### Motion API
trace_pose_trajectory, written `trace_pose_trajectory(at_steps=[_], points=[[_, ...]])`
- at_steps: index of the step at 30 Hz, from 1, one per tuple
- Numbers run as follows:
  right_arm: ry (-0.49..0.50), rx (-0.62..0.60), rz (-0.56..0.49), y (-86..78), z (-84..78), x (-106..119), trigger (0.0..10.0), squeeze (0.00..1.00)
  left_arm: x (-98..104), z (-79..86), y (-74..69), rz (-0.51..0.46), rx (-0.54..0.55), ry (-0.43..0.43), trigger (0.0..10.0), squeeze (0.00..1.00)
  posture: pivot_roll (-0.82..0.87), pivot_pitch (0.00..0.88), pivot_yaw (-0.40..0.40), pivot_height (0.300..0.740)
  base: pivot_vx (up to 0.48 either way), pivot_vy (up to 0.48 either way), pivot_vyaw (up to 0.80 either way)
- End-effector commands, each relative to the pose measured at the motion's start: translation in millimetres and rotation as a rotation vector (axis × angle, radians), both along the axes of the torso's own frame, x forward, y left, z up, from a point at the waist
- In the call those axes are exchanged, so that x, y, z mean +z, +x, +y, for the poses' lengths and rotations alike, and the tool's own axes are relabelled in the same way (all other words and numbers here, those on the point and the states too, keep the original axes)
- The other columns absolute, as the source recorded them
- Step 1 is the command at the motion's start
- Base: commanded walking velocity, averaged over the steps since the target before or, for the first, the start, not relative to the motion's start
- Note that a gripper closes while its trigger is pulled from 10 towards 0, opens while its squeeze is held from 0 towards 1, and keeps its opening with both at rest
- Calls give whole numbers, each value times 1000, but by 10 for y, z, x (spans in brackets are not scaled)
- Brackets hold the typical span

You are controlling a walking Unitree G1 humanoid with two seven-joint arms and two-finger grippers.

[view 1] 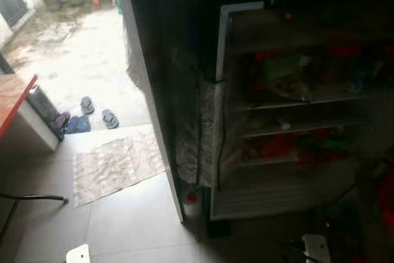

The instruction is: Restocking fridge

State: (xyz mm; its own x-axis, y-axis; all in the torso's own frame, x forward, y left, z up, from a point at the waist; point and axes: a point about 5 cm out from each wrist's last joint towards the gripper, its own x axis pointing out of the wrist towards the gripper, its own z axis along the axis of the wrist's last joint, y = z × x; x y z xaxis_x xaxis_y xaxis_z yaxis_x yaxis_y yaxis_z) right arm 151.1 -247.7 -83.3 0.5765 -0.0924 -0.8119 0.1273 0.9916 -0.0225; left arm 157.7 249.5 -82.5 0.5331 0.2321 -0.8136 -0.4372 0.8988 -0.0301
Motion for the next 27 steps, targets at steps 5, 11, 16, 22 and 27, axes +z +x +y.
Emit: trace_pose_trajectory(at_steps=[5, 11, 16, 22, 27], points=[[-2, -8, 15, -58, -22, -17, 10000, 0, -42, -70, -48, 27, -14, -21, 10000, 0, -96, 23, 48, 740, 0, -290, 0], [-5, -11, 15, -63, -22, -19, 10000, 0, -48, -71, -63, 27, -8, -30, 10000, 0, -94, 21, 47, 740, 0, -193, 0], [-4, -9, 15, -65, -17, -20, 10000, 0, -50, -74, -67, 27, -8, -32, 10000, 0, -95, 20, 47, 740, 0, 0, 0], [-2, -5, 14, -64, -12, -21, 10000, 0, -49, -78, -62, 25, -12, -34, 10000, 0, -95, 20, 47, 740, 0, 0, 0], [-1, -2, 16, -68, -10, -23, 10000, 0, -51, -87, -63, 24, -18, -36, 10000, 0, -91, 25, 45, 740, 0, 0, 0]])
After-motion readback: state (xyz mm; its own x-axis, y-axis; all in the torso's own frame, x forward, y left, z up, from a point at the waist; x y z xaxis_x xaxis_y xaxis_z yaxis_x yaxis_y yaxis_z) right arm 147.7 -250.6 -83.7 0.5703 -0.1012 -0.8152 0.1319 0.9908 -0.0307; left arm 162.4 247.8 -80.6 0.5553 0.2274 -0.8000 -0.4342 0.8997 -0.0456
